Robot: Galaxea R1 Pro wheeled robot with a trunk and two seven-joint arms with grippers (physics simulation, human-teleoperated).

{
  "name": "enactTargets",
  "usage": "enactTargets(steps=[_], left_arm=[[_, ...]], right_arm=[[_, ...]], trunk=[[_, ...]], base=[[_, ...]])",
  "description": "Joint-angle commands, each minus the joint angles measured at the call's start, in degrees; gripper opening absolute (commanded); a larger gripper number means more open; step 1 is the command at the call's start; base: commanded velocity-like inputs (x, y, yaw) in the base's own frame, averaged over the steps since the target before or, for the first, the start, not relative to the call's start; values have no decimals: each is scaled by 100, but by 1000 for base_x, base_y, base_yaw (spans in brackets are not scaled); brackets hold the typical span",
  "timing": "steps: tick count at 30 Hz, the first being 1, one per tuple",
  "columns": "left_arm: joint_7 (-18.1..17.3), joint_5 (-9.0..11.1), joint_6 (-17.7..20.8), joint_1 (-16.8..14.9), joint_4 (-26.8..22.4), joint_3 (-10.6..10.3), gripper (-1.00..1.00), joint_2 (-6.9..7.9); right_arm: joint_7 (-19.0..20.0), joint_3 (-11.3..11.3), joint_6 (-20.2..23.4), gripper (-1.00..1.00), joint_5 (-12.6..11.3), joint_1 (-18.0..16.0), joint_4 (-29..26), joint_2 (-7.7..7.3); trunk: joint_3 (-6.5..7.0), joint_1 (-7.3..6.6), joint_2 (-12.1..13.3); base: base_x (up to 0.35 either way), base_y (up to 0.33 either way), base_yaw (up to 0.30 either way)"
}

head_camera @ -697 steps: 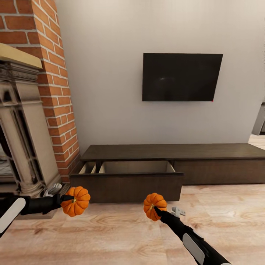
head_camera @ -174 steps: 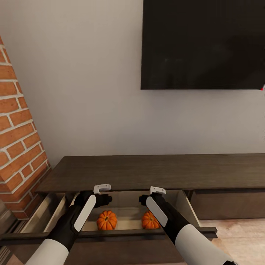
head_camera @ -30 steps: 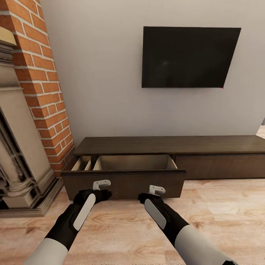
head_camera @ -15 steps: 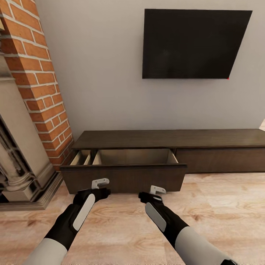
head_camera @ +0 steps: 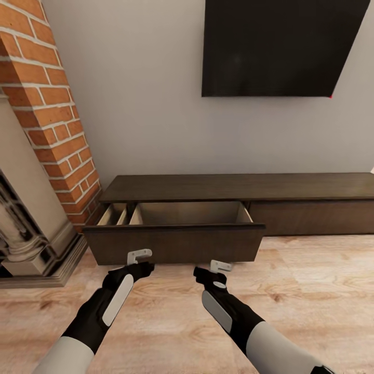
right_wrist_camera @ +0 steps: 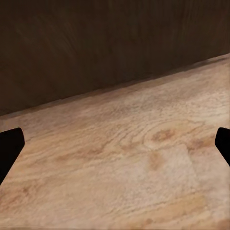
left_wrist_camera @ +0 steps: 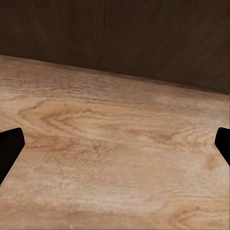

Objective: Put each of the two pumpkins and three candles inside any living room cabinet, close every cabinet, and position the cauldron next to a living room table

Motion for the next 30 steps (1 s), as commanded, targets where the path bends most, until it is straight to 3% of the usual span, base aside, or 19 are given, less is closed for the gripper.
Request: enactTargets(steps=[1, 5, 19, 24, 30], left_arm=[[52, 47, -50, -1, -7, -8, 100, 2], [52, 31, -188, 15, -7, -3, 100, 10], [52, -3, -251, 38, -6, -3, 100, 12], [52, -12, -343, 39, -6, -3, 100, 20], [52, -15, -545, 47, -6, -3, 100, 25]], right_arm=[[-43, 45, -44, 100, -11, -6, -9, -7], [-43, 77, -411, 100, -13, -7, -9, -18], [-50, 138, -783, 100, 9, -5, -9, -24], [-130, 141, -964, 100, 657, -8, -2, -12], [-125, 127, -1055, 100, 852, -10, -1, -12]], trunk=[[-28, 1, -4], [-117, 11, -10], [-427, 47, -28], [-538, 60, -35], [-671, 76, -43]], base=[[0, 0, 0], [0, 0, 0], [0, 0, 0], [0, 0, 0], [0, 0, 0]])
